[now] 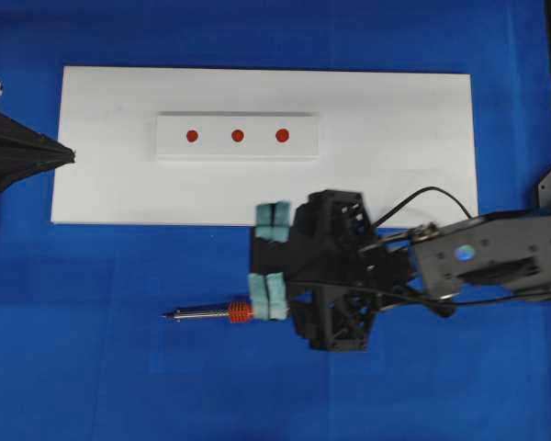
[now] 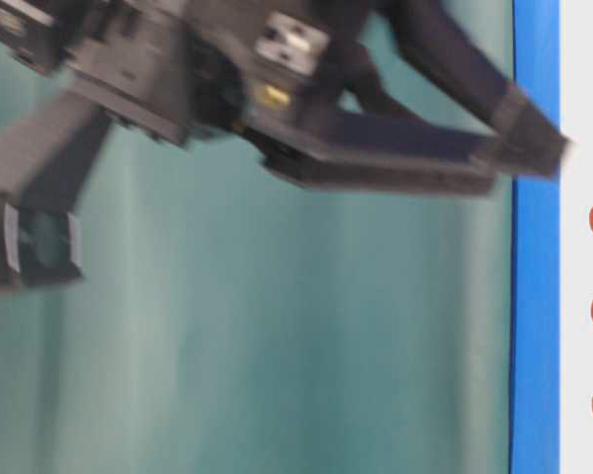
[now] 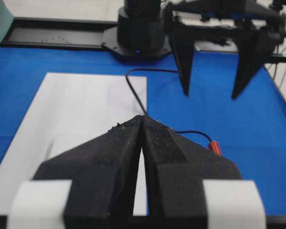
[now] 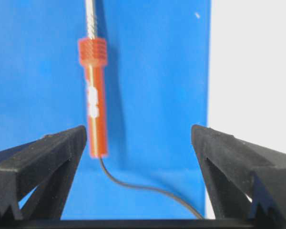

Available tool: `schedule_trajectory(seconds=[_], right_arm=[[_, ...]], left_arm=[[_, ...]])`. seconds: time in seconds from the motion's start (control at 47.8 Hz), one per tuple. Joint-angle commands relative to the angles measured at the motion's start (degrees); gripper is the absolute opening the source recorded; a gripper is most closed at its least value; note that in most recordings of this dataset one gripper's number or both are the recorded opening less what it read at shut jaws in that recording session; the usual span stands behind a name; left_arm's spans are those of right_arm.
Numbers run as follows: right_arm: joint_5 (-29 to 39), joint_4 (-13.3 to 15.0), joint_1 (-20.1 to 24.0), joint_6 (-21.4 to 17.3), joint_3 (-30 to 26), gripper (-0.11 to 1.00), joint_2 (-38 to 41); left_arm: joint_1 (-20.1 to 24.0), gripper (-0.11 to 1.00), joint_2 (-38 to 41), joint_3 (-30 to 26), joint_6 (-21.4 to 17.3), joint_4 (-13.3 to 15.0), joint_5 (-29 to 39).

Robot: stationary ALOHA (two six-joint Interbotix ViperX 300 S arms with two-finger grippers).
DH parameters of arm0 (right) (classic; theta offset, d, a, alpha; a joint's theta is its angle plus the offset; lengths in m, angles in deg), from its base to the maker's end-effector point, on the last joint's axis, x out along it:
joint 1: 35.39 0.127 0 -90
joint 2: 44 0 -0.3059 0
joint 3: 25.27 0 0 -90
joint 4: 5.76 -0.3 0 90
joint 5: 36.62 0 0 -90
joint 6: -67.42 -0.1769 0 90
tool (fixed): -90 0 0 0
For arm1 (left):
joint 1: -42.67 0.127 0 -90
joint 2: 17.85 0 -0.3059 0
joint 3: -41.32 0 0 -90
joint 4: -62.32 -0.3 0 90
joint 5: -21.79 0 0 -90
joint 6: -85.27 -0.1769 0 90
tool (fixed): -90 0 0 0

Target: Touch the tip of the soldering iron to the mark.

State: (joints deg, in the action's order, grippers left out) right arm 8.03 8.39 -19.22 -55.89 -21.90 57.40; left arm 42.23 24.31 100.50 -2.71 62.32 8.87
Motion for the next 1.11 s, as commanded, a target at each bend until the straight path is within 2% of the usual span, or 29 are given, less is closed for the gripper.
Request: schedule_trajectory(seconds=[0.0,0.272,0.649,0.88,1.089], right_arm=[[1.4,0.4,-0.1,0.2,-1.4,0.94,-3.2],[1.4,2.3,-2.2,2.7,-1.3,0.94,-3.8],[0.0,2.0,-13.7,10.5,1.1,0.94,-7.0],[-3.2,2.1,-17.1,12.4,5.0,0.94,-11.2],[-4.7,2.2,-17.8,12.4,11.5,0.94,-19.8]], left_arm=[[-0.2,0.0,0.1,-0.5,0.1,-0.2,-0.3],[-0.2,0.0,0.1,-0.5,0.1,-0.1,-0.3],[-0.2,0.0,0.1,-0.5,0.2,-0.2,-0.3],[-0.2,0.0,0.1,-0.5,0.1,-0.2,-0.3],[-0.2,0.0,0.1,-0.5,0.1,-0.2,-0.3]])
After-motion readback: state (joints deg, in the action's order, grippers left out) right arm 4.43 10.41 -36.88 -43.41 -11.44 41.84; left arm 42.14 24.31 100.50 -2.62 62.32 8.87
